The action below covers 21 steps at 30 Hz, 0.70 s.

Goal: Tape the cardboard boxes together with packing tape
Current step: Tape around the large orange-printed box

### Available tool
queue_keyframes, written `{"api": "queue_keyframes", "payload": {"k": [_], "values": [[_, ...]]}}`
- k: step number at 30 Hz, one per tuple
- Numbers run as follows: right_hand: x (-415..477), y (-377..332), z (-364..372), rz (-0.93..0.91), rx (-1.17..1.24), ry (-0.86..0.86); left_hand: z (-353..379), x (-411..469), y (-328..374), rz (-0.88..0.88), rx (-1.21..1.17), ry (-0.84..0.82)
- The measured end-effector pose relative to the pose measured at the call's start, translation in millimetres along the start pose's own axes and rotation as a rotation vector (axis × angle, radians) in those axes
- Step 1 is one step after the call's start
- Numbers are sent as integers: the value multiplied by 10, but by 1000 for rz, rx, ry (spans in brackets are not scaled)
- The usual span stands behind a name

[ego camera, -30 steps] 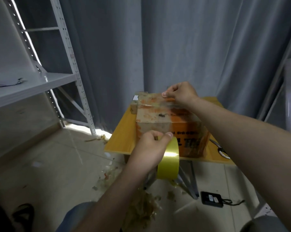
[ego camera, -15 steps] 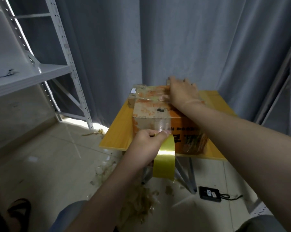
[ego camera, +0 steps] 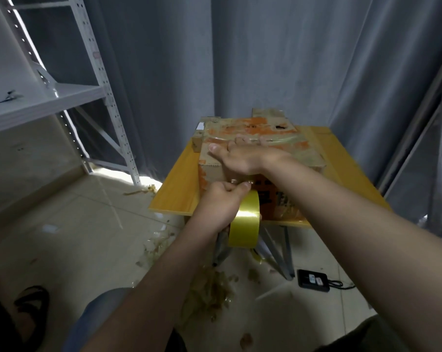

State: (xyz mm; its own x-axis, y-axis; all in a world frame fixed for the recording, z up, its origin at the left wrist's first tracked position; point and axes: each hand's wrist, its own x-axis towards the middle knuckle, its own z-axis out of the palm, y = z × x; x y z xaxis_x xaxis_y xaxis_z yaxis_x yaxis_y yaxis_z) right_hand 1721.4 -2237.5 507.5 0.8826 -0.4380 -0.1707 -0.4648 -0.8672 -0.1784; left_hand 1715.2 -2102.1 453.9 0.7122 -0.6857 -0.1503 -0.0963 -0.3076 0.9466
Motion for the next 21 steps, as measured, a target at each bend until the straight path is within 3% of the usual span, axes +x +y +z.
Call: {"api": "queue_keyframes", "payload": {"k": [4,6,9,13,15,18,21], "values": [[21,-6,56,38,-16,25,18,10,-48,35,150,25],[9,-18,64,37,-15,31,28,-30,-77,5,210,-42],[-10,-19,62,21,0,51,43,-129,-197,-109,165,-96],[0,16,100,1,78,144,82,-152,-280,-109,6,-86],[-17,49,121,-57,276,350,120,-168,-301,-152,-90,-66],[-182,138,85,-191,766,840,204,-228,-314,-212,-307,-42],[-410,470,28,-78,776,1170,247,-235,-338,-193,-384,-6]]}}
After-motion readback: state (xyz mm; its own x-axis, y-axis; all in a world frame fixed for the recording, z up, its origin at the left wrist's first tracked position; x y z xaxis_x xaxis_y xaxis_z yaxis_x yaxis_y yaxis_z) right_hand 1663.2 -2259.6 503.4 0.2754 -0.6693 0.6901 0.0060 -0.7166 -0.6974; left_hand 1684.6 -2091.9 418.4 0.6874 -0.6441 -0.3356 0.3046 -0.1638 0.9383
